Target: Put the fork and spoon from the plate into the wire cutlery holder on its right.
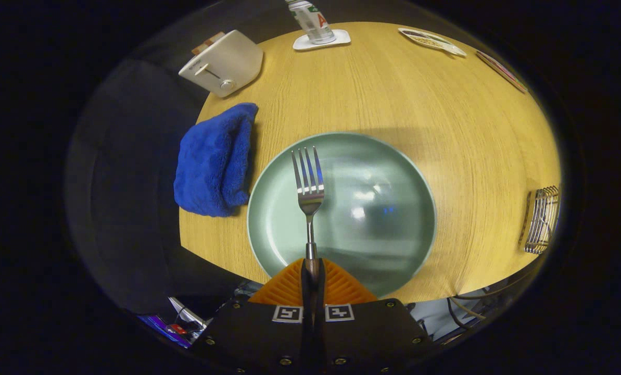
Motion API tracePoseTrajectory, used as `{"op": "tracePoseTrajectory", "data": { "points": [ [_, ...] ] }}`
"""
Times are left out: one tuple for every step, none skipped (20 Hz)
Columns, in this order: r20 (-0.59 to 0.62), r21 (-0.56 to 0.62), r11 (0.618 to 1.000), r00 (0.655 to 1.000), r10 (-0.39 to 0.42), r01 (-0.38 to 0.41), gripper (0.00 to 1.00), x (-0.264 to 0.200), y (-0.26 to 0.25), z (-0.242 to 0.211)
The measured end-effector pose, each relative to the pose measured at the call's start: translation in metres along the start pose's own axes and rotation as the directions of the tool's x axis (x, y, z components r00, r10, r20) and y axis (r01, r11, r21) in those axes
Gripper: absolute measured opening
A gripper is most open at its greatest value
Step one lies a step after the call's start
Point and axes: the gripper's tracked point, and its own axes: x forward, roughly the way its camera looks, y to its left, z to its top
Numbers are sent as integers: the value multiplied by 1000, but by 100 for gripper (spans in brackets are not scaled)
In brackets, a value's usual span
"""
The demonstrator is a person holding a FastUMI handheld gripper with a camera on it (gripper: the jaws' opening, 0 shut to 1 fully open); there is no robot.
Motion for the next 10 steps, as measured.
{"op": "tracePoseTrajectory", "data": {
  "points": [
    [13, 22, 1000, 1000, 3, -3, 1, -6, -3, 1],
    [27, 43, 999, 1000, 4, -5, 2, -13, -8, 3],
    [40, 62, 998, 999, 2, -5, 2, -19, -12, 3],
    [54, 83, 997, 999, 1, -6, 1, -26, -16, 4],
    [70, 105, 994, 998, 3, -10, 1, -33, -20, 6],
    [83, 125, 992, 997, 2, -13, 1, -40, -24, 6],
    [96, 146, 989, 995, 3, -17, 1, -47, -28, 6],
    [111, 169, 985, 994, 5, -23, 1, -55, -33, 7],
    [125, 192, 981, 992, 6, -30, 2, -62, -37, 8],
    [139, 218, 975, 990, 7, -37, 1, -70, -43, 9]
  ]
}}
